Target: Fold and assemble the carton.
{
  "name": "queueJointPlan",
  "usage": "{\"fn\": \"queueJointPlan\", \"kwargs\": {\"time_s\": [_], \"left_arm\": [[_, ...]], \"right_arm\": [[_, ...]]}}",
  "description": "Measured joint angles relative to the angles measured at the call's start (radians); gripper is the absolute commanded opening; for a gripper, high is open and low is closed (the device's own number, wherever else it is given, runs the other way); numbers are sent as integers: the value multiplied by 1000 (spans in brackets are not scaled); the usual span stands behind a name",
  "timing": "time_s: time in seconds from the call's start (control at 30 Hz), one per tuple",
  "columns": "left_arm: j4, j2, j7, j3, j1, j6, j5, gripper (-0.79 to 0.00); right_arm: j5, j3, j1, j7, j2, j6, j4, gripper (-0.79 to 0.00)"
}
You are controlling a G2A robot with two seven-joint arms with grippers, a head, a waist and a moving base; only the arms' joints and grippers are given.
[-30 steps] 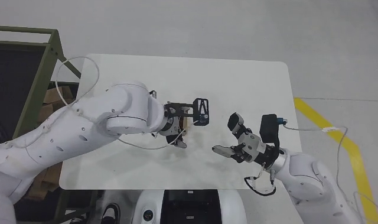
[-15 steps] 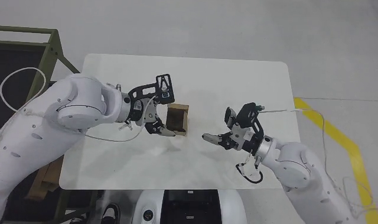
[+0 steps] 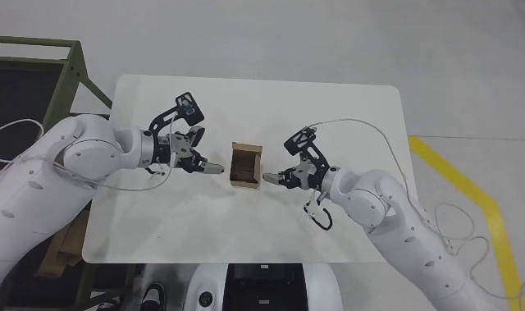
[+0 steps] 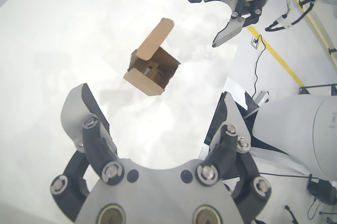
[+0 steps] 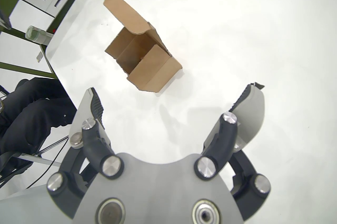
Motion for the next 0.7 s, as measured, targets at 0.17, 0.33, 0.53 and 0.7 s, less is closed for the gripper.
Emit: {"fn": "queueJointPlan", "kwargs": {"time_s": [0.17,0.33,0.53,0.7], "left_arm": [[11,-3,-25,9,10,0,-34,0],[10,-3,-24,9,10,0,-32,0],[38,-15,-7,27,17,55,-31,-58],[108,-35,-25,59,-5,109,-50,0]], "right_arm": [[0,0,0,0,0,0,0,0],[0,0,0,0,0,0,0,0],[-40,6,-31,-51,-1,49,-9,0],[-67,-12,-13,-4,-13,166,4,0]]}}
